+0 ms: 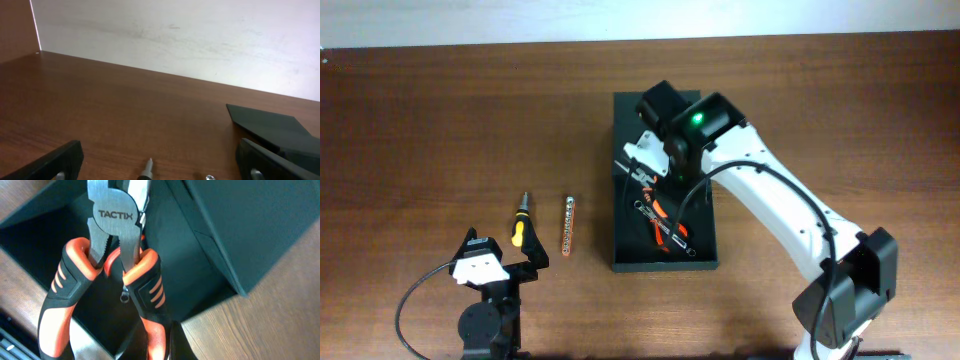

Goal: Pack container
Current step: 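Lift the orange pliers and carry them over the green box, then lower the orange pliers into the box and open the right gripper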

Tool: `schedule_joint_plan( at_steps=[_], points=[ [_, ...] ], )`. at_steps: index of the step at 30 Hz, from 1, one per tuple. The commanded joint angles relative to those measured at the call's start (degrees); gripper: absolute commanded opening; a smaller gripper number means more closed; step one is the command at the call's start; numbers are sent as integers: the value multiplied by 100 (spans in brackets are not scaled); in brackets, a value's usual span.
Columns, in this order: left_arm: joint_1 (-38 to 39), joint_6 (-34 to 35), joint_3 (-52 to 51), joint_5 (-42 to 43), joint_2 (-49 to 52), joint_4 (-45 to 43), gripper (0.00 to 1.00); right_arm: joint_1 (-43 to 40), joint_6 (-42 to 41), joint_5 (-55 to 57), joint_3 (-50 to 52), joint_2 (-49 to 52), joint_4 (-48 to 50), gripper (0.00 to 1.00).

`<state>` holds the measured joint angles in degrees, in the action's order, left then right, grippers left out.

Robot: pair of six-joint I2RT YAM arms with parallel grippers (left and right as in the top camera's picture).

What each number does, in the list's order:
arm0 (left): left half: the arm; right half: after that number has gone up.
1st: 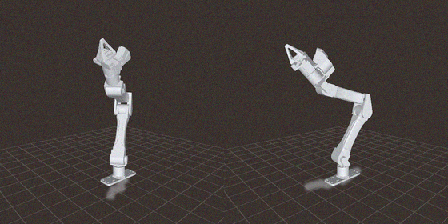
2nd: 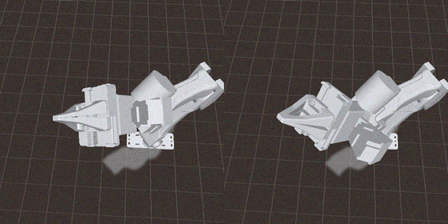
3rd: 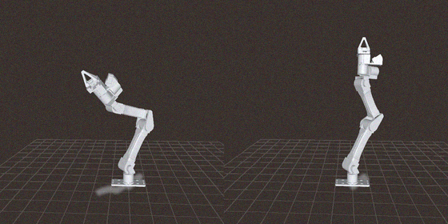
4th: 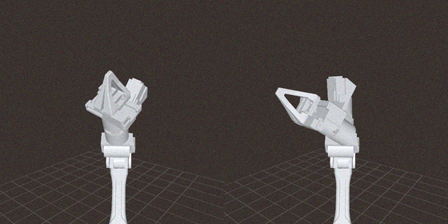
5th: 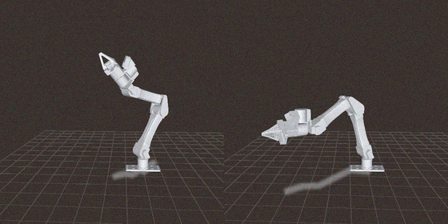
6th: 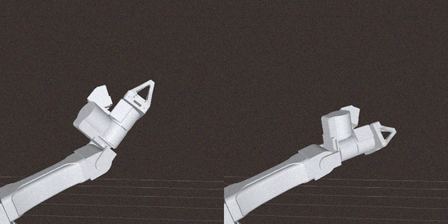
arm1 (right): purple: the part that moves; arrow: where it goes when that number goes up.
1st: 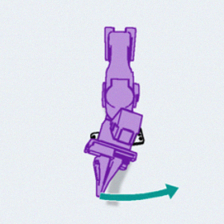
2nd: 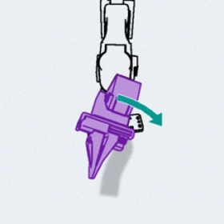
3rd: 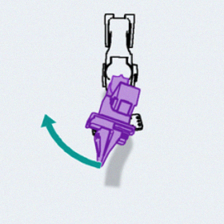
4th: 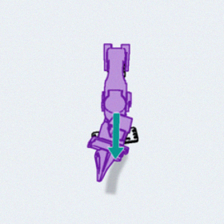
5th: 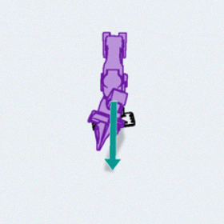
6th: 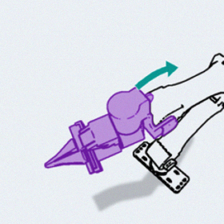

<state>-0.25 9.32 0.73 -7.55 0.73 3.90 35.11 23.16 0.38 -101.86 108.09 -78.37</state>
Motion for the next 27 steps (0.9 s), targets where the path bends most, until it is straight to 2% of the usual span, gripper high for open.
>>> schedule_joint_plan(
  at_steps=[1,16,27],
  points=[
    [-28,26,-22,22,-44,4,99,55,39,11,424,9,208,4],
    [-28,26,-22,22,-44,4,99,52,39,-319,1993,9,1364,4],
    [-28,26,-22,22,-44,4,99,50,37,-363,2282,9,1687,4]
  ],
)
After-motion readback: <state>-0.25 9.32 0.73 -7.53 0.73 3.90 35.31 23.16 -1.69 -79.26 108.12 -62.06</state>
